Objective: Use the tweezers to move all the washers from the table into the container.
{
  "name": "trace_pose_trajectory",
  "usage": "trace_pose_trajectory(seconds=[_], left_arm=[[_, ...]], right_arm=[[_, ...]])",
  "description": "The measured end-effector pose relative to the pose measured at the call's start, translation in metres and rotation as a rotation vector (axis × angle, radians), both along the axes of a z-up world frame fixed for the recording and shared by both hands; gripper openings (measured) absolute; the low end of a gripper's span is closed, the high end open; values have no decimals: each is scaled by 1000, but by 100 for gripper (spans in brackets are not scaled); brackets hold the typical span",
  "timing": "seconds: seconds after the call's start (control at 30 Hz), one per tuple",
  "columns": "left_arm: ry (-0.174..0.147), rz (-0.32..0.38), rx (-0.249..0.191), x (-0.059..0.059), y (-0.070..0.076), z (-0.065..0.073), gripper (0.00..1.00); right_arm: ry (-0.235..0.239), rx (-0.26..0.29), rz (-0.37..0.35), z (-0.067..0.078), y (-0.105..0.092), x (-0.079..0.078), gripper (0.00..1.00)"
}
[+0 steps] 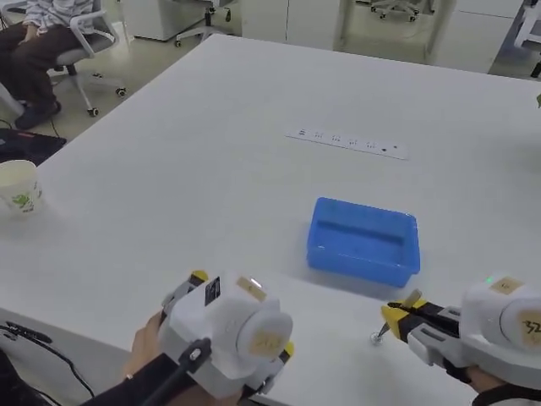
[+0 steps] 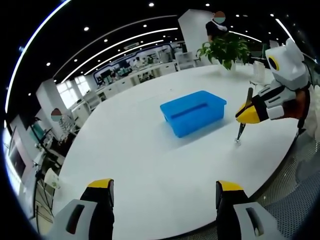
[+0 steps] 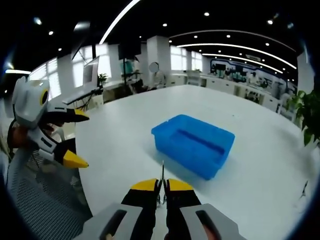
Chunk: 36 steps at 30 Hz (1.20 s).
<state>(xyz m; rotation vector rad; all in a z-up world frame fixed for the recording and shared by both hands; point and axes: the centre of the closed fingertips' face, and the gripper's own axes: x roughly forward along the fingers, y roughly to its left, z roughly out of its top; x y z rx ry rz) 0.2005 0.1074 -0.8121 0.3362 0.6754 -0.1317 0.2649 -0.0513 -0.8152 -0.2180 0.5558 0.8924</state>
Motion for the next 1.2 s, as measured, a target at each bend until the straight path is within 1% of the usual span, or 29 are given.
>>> trace_pose_trajectory(seconds=[0.1,0.2,0.3,0.47,0.63,0.73,0.83,1.0,1.1,1.2], left_arm=[[1,-3,-1,0,-1,0,85],[2,-6,1,0,-1,0,85],[2,-5,0,0,-1,0,85],[4,-6,-1,0,-1,-1,85],[4,-3,0,0,-1,-1,85],[6,-1,1,0,0,-1,85],[8,-3,3,-1,0,-1,85],[21,-6,5,-1,-1,-4,85],[26,-12,5,-2,-2,-4,85],[35,-16,11,-3,-2,-6,85]], right_arm=[[-4,8,-6,5,0,2,2],[-12,26,-15,14,0,7,2],[-24,47,-25,26,0,16,2],[-59,56,-36,41,2,30,2],[-81,58,-39,48,2,41,2],[-105,58,-42,56,2,49,2],[-120,58,-50,60,1,58,2],[-149,55,-74,65,-1,74,2],[-152,55,-92,63,0,84,2],[-160,22,-99,56,-1,90,3]])
